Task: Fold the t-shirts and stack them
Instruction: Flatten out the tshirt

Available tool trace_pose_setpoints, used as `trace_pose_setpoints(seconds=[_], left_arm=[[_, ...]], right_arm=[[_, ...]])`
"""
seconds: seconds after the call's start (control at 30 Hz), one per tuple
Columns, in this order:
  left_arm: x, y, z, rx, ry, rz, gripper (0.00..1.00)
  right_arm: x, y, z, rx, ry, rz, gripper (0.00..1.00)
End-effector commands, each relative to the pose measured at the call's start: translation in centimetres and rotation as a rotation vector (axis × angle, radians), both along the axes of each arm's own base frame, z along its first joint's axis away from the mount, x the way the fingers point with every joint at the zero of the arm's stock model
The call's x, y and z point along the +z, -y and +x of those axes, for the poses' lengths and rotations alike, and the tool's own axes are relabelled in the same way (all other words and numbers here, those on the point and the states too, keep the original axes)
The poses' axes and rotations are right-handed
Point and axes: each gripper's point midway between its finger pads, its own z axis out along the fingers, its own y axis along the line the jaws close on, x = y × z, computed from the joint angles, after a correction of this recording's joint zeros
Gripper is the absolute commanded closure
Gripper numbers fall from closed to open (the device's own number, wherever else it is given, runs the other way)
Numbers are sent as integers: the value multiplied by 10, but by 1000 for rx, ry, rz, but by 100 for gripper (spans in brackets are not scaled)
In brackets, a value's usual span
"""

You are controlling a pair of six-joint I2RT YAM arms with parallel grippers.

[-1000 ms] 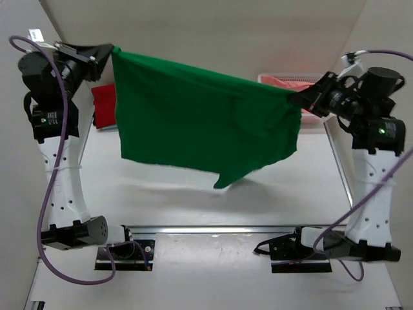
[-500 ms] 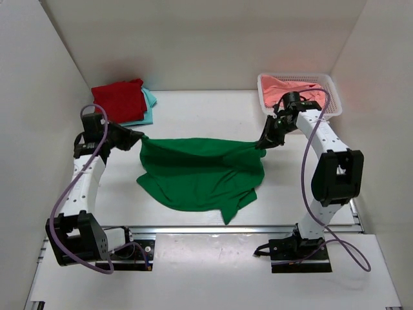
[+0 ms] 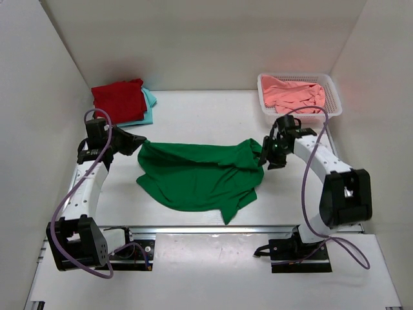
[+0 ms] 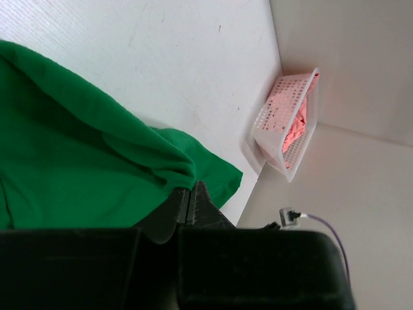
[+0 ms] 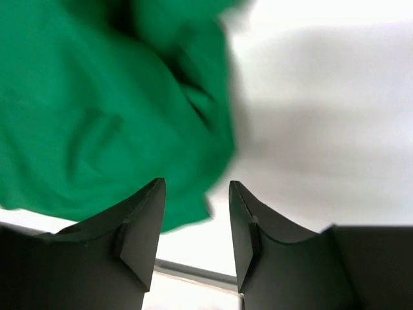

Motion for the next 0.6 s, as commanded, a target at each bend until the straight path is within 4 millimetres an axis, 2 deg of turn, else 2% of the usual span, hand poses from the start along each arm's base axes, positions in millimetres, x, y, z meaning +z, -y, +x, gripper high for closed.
trace_pose_setpoints(seconds=[0.0, 0.1, 0.2, 0.43, 0.53, 0.57], left_arm=[[13, 6, -2, -21, 63, 3, 100], [9, 6, -2, -24, 57, -2, 100], [9, 9, -2, -32, 55, -1, 100], [2, 8, -8, -35, 36, 11, 100], [4, 6, -10, -31, 46, 15, 100], [-4, 8, -12, -42, 24, 19, 100]], right_arm=[[10, 13, 9, 8, 182, -57, 58], [5, 15, 11, 50, 220, -86, 58], [7, 8, 22, 99, 272, -104, 58], [0, -20, 41, 202, 313, -39, 58], [-20, -33, 41, 243, 263, -28, 58], [-19, -36, 40, 260, 261, -20, 58]])
